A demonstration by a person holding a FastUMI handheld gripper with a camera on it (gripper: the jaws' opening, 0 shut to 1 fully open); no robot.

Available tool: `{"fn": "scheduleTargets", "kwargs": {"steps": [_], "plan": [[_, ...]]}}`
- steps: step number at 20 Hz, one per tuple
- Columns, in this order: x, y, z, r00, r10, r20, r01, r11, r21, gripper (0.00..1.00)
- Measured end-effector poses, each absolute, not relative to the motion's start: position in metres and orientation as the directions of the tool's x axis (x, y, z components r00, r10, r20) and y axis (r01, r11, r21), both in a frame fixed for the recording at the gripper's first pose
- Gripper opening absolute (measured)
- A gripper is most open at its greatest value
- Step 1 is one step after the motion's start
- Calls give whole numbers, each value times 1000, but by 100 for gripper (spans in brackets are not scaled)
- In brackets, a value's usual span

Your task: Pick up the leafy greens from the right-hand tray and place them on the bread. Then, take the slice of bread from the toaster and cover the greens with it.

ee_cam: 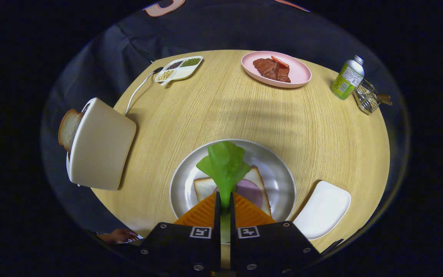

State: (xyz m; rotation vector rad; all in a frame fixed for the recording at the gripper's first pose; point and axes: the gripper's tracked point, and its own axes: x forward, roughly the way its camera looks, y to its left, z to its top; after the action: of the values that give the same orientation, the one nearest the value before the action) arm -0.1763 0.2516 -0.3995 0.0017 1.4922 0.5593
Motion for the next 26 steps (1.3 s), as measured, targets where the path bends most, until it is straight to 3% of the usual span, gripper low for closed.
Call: {"fn": "scheduleTargets", "kwargs": {"steps": [5,8,11,20,26], "plan": [[-169,240,-401,21,325,-945,-367,882,295,42],[-164,237,-403,39,330,-943,-372,881,293,57],[-165,244,-400,44,350,-936,-378,873,308,65],[-154,262,-364,103,437,-894,-424,832,358,68],[-117,291,-290,188,508,-841,-448,806,386,91]]}}
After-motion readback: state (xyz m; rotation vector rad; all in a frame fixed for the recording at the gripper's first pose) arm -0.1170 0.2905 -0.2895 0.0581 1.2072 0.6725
